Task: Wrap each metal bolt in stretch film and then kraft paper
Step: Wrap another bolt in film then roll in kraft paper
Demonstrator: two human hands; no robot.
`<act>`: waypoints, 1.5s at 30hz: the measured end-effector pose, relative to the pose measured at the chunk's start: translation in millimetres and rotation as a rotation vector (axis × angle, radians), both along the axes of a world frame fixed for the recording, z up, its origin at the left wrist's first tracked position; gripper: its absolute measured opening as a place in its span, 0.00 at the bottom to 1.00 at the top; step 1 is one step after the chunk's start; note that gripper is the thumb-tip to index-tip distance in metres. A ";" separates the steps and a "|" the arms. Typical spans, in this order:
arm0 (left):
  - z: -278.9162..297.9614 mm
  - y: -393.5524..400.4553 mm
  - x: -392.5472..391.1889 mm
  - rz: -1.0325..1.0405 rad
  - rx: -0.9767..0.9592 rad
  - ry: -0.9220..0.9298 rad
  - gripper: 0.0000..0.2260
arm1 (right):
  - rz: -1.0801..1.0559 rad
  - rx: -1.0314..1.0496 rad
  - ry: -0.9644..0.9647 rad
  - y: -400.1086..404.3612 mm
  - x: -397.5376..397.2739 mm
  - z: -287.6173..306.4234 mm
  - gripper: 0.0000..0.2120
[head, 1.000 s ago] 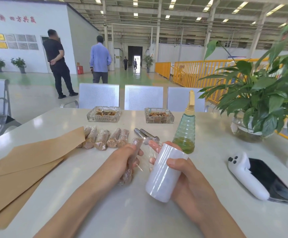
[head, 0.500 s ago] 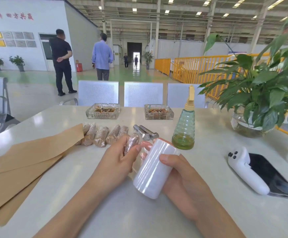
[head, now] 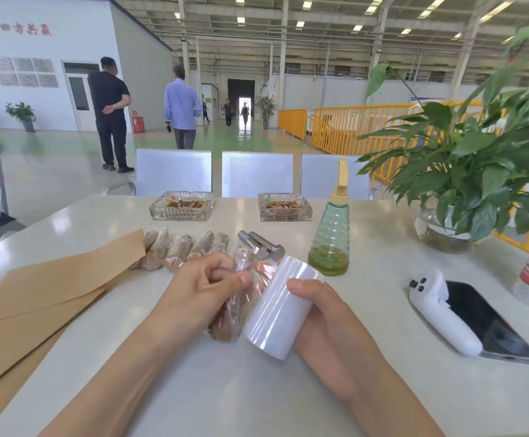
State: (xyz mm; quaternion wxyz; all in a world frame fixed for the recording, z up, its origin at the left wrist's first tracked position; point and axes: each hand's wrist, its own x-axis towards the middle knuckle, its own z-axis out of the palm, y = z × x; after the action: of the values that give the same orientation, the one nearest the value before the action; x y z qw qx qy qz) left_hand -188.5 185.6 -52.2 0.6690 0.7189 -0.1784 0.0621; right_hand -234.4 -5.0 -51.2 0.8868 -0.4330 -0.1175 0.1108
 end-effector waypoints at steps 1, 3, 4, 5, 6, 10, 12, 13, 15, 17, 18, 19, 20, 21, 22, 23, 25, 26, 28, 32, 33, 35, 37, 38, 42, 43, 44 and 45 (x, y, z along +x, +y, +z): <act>-0.1 -2.3 0.1 0.012 -0.005 -0.002 0.17 | 0.003 0.003 0.004 0.6 -0.2 0.2 0.30; 0.4 -6.3 -1.0 0.032 0.033 -0.008 0.13 | 0.000 -0.006 0.012 2.3 -0.6 1.0 0.30; 0.9 -8.5 -2.2 0.043 0.066 -0.007 0.11 | 0.004 -0.008 0.015 3.4 -0.8 1.5 0.29; 0.5 -9.8 -3.0 0.055 0.103 -0.009 0.08 | 0.018 -0.005 0.017 4.0 -0.8 2.0 0.29; -0.3 -11.2 -4.5 0.066 0.124 -0.011 0.06 | 0.037 -0.003 0.014 4.7 -0.9 2.0 0.28; -3.1 -12.4 -5.8 0.108 0.135 0.023 0.06 | 0.057 -0.025 0.005 5.2 1.1 0.6 0.27; -3.2 -13.7 -6.5 0.118 0.129 0.014 0.06 | 0.065 -0.027 0.004 5.0 1.5 -0.5 0.28; -3.5 -14.2 -6.3 0.115 0.124 0.000 0.06 | 0.071 -0.025 0.002 4.9 1.8 -1.2 0.28; -5.1 -14.8 -4.1 0.091 0.130 -0.017 0.08 | 0.081 -0.031 -0.014 5.3 1.9 -2.5 0.27; -5.8 -16.8 -1.0 0.096 0.160 0.030 0.12 | 0.087 -0.038 -0.028 5.8 2.6 -2.5 0.27; -5.0 -17.1 1.4 0.106 0.161 0.089 0.16 | 0.084 -0.038 -0.025 5.8 3.1 -2.2 0.28; -4.1 -16.3 3.6 0.091 0.128 0.151 0.18 | 0.075 -0.034 -0.017 5.1 3.6 -2.2 0.29; -3.7 -15.0 4.5 0.052 0.079 0.197 0.19 | 0.064 -0.028 -0.007 4.3 4.1 -2.3 0.29; -4.2 -12.5 4.8 0.014 0.046 0.208 0.18 | 0.055 -0.018 0.004 3.1 4.1 -2.4 0.30; -5.0 -9.3 5.1 -0.016 0.054 0.184 0.17 | 0.053 -0.006 0.015 1.6 4.3 -2.4 0.30; -5.7 -5.3 4.6 -0.039 0.083 0.142 0.16 | 0.050 0.006 0.025 0.2 4.2 -2.9 0.29; -6.2 -1.1 3.5 -0.056 0.104 0.067 0.15 | 0.034 0.026 0.043 -2.3 4.9 -3.8 0.26; -6.0 -1.0 3.2 -0.045 0.073 0.058 0.14 | 0.033 0.044 0.053 -2.3 5.3 -3.5 0.25; -6.5 -4.2 2.5 0.017 0.034 0.014 0.14 | 0.054 0.086 0.065 -1.2 5.2 -3.0 0.24; -11.2 -9.7 3.9 0.294 0.378 -0.280 0.14 | 0.104 0.065 0.023 0.7 5.4 -4.3 0.20; -12.6 -9.8 4.9 0.318 0.421 -0.308 0.14 | 0.103 0.037 0.011 1.6 5.3 -4.6 0.18; -14.2 -10.2 6.6 0.311 0.445 -0.269 0.14 | 0.092 0.014 0.011 3.4 5.6 -4.4 0.17; -12.6 -17.0 9.1 0.275 0.280 -0.060 0.13 | 0.078 0.033 0.029 4.7 5.9 -4.3 0.20; -9.9 -20.3 11.2 0.236 0.099 0.087 0.13 | 0.067 0.040 0.039 4.6 6.4 -4.3 0.22; -1.7 -4.2 4.5 -0.001 0.020 0.198 0.12 | -0.014 0.017 0.055 -0.2 7.5 -3.0 0.24; -1.8 -0.6 1.0 -0.045 0.066 0.141 0.10 | -0.022 0.019 0.063 -1.3 7.1 -2.5 0.24; -1.1 2.3 -2.4 -0.068 0.079 0.109 0.08 | -0.024 0.019 0.070 -1.9 6.4 -2.1 0.25; -2.3 1.5 -2.5 -0.076 0.077 0.093 0.07 | -0.031 0.018 0.083 -2.3 5.7 -1.7 0.25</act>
State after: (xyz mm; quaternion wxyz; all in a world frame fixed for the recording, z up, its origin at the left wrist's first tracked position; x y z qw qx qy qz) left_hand -191.0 187.2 -54.5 0.6503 0.7390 -0.1762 -0.0037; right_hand -228.7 -7.3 -52.8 0.8964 -0.4217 -0.0752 0.1139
